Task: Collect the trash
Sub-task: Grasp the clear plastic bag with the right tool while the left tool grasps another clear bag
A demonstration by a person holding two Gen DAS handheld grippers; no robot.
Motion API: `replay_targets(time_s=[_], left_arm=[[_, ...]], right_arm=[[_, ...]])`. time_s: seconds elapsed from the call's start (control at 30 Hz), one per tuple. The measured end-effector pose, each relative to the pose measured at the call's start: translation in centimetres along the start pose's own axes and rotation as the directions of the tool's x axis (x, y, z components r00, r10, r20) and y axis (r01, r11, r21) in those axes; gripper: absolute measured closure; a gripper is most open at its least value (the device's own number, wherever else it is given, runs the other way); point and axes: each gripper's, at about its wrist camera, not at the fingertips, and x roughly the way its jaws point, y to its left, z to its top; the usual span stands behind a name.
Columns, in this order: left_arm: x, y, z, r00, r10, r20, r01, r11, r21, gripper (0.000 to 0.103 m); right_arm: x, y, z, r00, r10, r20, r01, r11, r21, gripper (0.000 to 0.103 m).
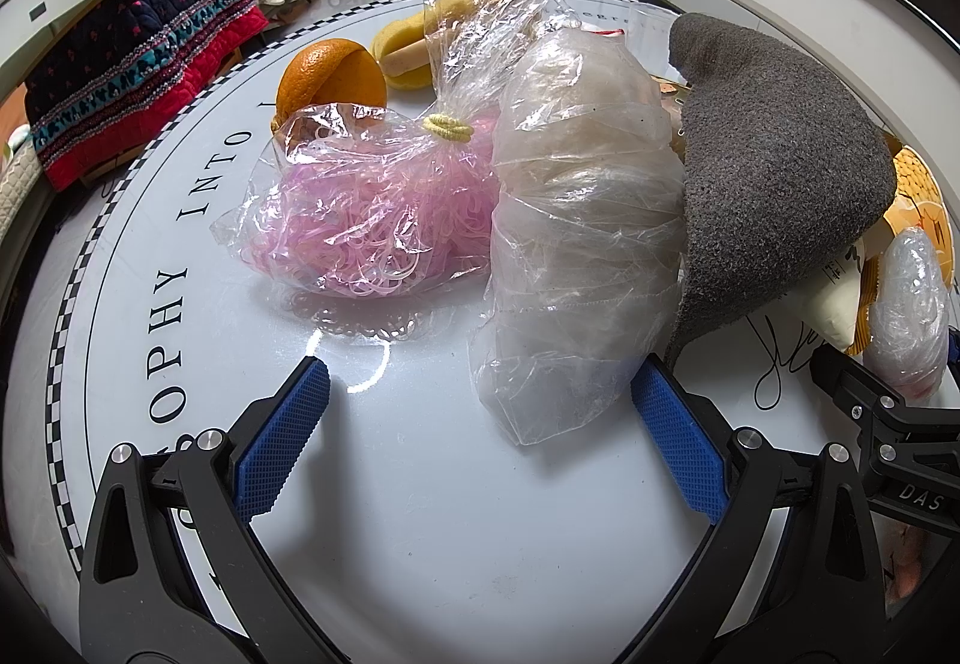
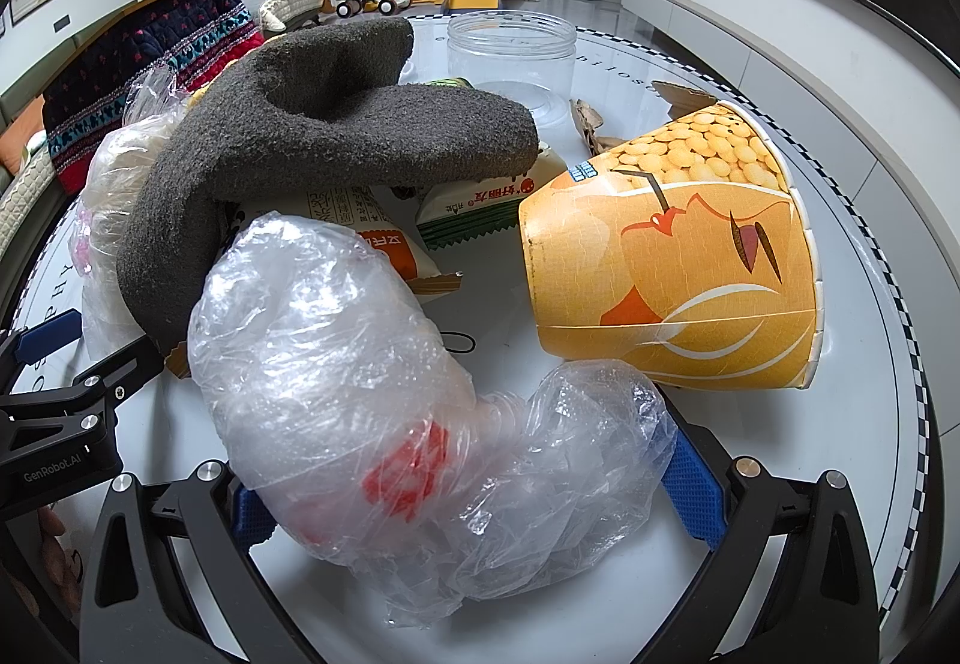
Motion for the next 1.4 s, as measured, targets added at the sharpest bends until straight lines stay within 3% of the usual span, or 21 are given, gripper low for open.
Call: replay_targets(time_s=[0.2, 0.4, 0.6, 0.77, 0.87, 1.0, 1.17, 1.33, 1.37, 1.4], left_arm=[[-1.4, 0.5, -1.4, 0.999, -0.046, -0.005, 0.046, 0.998, 0.036, 0.006], [-4.5, 3.4, -2.9, 0.994, -0.106, 0.023, 0.106, 0.994, 0.03, 0.006], [-6.9, 6.6, -2.6, 0.993, -0.109, 0.05, 0.109, 0.994, -0.001, 0.006], [-8.9, 5.9, -1.7, 0.987, -0.14, 0.083, 0.139, 0.99, 0.018, 0.006], [-9.1, 4.6, -1.1, 0.981, -0.173, 0.088, 0.17, 0.985, 0.033, 0.006], [-8.6, 2.8, -0.3, 0.98, -0.184, 0.08, 0.181, 0.982, 0.048, 0.006], [-7.0, 1.6, 1.2, 0.979, -0.196, 0.05, 0.193, 0.98, 0.045, 0.006], [-5.1, 1.9, 2.7, 0.981, -0.19, 0.045, 0.192, 0.98, -0.045, 0.006], [-4.7, 2.3, 3.0, 0.978, -0.204, 0.047, 0.207, 0.975, -0.078, 0.01], [-4.4, 2.6, 3.3, 0.975, -0.217, 0.047, 0.221, 0.969, -0.11, 0.02]], right_arm=[[-1.5, 0.4, 0.0, 1.0, 0.015, 0.007, -0.014, 0.997, -0.07, 0.003], [-4.2, 0.6, -2.0, 0.997, 0.081, 0.005, -0.079, 0.99, -0.117, 0.003], [-8.3, 0.9, -3.6, 0.991, 0.133, 0.025, -0.127, 0.977, -0.171, 0.003], [-9.9, 0.9, -3.6, 0.984, 0.177, 0.026, -0.168, 0.962, -0.215, 0.003], [-9.3, 0.8, -3.5, 0.99, 0.137, 0.022, -0.128, 0.963, -0.238, 0.003], [-7.2, 0.2, -2.2, 0.992, 0.125, -0.016, -0.125, 0.969, -0.215, 0.021], [-4.1, 0.0, -1.4, 0.989, 0.117, -0.093, -0.133, 0.972, -0.192, 0.058], [-5.4, -0.9, -2.0, 0.985, 0.16, -0.061, -0.167, 0.975, -0.146, 0.064], [-5.6, -1.1, -2.1, 0.984, 0.166, -0.058, -0.173, 0.975, -0.139, 0.064], [-5.7, -1.4, -2.2, 0.983, 0.175, -0.056, -0.181, 0.974, -0.133, 0.064]])
